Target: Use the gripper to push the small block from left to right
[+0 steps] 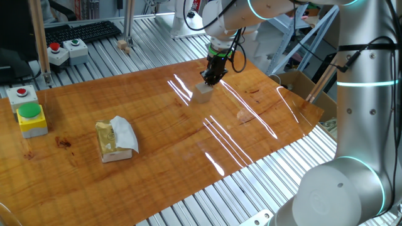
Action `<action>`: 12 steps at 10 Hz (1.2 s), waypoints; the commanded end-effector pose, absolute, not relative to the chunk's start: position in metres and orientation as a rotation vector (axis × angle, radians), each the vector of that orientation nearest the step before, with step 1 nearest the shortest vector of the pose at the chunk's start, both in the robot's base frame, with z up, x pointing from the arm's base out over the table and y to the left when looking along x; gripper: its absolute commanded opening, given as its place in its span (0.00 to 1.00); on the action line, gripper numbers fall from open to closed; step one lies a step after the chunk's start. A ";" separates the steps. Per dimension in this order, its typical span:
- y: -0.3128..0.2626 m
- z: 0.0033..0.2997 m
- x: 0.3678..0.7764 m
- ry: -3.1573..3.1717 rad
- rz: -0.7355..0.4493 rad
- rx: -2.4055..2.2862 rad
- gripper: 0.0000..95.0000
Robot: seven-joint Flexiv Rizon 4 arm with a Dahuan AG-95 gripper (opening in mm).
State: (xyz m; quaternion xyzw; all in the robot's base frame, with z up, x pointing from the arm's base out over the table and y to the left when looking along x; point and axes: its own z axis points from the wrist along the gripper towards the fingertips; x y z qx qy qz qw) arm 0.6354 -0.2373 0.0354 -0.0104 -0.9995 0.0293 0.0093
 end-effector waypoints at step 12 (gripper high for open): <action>-0.146 0.030 0.626 -3.118 0.046 -0.186 0.00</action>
